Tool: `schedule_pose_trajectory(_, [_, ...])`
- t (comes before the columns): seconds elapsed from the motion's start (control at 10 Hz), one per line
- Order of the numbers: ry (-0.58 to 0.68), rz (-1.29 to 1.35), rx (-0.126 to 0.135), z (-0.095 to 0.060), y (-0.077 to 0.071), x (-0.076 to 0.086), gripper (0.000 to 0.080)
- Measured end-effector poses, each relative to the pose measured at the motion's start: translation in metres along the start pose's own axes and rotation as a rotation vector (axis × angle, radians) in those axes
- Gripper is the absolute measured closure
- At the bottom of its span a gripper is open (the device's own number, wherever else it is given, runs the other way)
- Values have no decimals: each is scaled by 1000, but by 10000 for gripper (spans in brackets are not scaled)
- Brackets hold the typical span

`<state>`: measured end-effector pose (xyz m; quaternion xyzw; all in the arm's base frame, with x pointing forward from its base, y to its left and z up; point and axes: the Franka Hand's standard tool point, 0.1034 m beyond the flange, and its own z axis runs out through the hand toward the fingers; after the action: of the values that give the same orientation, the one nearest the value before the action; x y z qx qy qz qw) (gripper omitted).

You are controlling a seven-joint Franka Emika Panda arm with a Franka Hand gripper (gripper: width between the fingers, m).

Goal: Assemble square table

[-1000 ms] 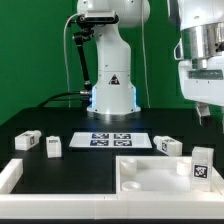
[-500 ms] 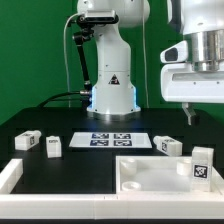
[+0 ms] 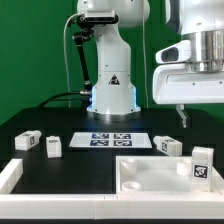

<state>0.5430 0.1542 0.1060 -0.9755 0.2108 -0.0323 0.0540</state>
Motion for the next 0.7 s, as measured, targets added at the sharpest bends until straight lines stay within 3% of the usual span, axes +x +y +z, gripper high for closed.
schedule_pose_trajectory(0.1, [-14, -146, -28, 4, 4, -8, 151])
schedule_pose_trajectory(0.3, [-30, -342, -36, 11, 21, -28, 151])
schedule_pose_trajectory(0.7, [-30, -578, -48, 11, 24, -24, 151])
